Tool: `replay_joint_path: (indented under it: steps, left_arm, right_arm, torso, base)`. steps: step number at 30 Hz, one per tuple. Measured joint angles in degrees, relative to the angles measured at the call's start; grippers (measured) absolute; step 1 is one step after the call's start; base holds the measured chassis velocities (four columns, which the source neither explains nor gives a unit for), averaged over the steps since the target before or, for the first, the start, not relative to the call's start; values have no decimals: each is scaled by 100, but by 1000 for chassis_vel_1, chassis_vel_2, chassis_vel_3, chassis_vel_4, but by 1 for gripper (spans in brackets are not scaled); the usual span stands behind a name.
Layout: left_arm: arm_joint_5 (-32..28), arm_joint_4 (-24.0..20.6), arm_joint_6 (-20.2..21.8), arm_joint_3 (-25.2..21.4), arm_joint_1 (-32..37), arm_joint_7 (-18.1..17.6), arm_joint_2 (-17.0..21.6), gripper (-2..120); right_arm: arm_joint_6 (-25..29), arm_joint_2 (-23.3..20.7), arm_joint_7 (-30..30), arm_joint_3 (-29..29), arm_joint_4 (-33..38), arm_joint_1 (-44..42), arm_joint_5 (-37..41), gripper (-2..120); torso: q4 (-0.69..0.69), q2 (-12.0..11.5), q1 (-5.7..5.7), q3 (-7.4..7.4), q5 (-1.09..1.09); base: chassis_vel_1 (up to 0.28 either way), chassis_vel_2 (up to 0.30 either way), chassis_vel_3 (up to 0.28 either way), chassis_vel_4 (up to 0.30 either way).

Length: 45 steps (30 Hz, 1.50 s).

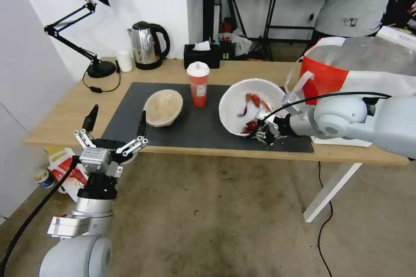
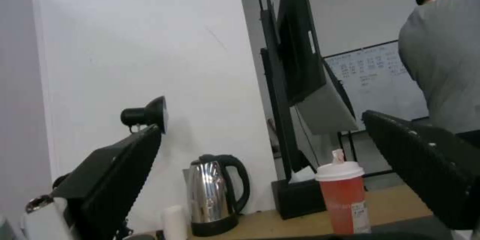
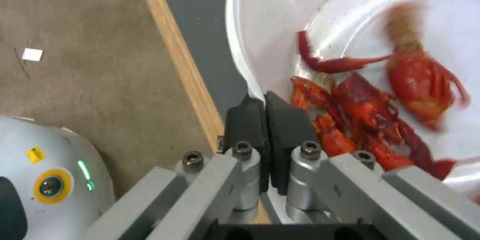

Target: Pick up the trash from the table and place it into the takeout bag.

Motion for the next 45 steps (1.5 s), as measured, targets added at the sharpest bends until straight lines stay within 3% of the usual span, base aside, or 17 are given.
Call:
replay_joint_path:
  steps: [25, 38, 45]
  left_arm:
    - [-29, -54, 172, -27, -128, 8, 109, 100]
    - [-6, 55, 182, 29, -210, 20, 105, 100]
    - [46, 161, 179, 149, -284, 31, 83, 100]
  right_arm:
    - [155, -55, -143, -175, -173, 901, 477, 0]
    - [439, 288, -170, 40, 152, 1098, 638, 0]
    - [571, 465, -335, -458, 478, 1721, 513, 0]
  torso:
    - [0, 0, 0, 0, 0]
    - [0, 0, 1, -1, 1]
    - [0, 0, 0, -1, 0]
  base:
    - [0, 0, 0, 0]
    - [0, 0, 0, 0]
    - [0, 0, 0, 0]
